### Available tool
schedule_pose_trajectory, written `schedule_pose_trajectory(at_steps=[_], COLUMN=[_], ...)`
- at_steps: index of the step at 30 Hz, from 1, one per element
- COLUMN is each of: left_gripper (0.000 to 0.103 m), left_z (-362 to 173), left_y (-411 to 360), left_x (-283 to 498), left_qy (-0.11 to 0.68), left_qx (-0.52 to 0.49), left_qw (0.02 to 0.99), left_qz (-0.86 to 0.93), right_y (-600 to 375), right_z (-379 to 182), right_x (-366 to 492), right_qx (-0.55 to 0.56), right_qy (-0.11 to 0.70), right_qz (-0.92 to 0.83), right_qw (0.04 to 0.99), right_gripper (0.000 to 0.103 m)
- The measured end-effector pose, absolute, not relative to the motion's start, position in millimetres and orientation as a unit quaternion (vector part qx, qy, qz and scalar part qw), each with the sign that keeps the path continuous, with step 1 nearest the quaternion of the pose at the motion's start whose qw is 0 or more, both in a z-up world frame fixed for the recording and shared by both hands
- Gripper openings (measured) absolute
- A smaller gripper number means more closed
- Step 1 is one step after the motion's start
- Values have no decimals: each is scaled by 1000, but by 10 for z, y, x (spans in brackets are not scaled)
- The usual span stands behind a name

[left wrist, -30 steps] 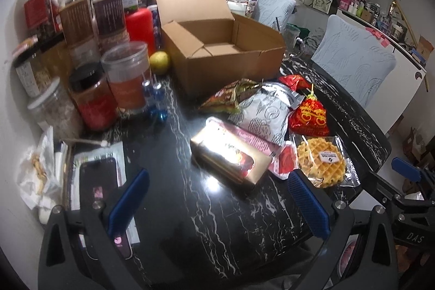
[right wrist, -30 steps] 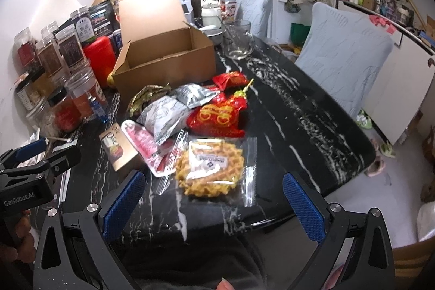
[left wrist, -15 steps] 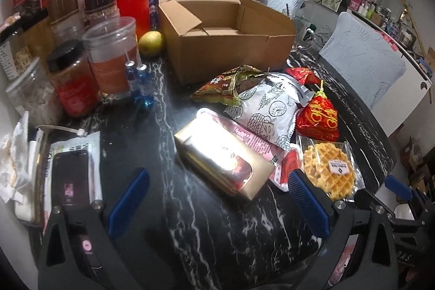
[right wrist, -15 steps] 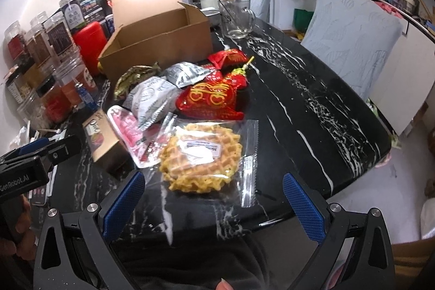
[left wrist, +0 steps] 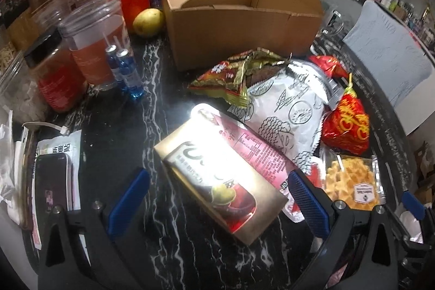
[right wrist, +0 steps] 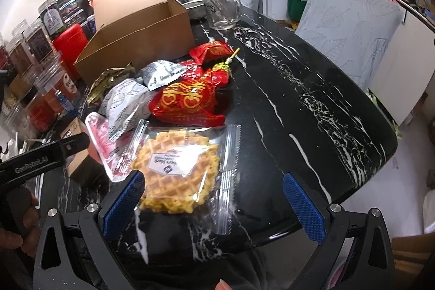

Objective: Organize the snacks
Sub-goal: 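Reach the left tool to the gold Dove box while the right tool reaches the packaged waffle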

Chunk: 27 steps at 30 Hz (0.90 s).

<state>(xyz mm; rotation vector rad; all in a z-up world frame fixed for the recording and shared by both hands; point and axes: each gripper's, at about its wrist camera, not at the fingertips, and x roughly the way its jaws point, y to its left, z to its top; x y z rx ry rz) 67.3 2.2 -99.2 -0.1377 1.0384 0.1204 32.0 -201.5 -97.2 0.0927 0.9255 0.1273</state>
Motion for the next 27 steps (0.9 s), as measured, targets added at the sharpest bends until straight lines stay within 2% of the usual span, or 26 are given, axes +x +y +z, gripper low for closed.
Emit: schedule_pose_trajectory(at_steps=[5, 7, 9, 20, 27], left_gripper=[103, 97, 85, 53, 46], left_z=[-1102, -1130, -1191, -1158, -1067], left_y=[30, 29, 39, 174, 302], left_x=[734, 729, 718, 496, 318], left_qy=[508, 509, 518, 495, 483], left_qx=[-66, -59, -56, -55, -48], left_qw=[857, 857, 852, 867, 874], left_qz=[60, 58, 50, 31, 25], right_y=[-2018, -2011, -1990, -1846, -1815], right_z=[-1004, -1008, -1013, -1105, -1200], right_x=[366, 384, 398, 430, 467], right_qx=[45, 47, 48, 51, 63], right_qy=[450, 451, 452, 466, 470], right_qz=[65, 69, 74, 100, 112], right_qw=[890, 889, 888, 878, 873], right_gripper=[103, 103, 103, 103, 103])
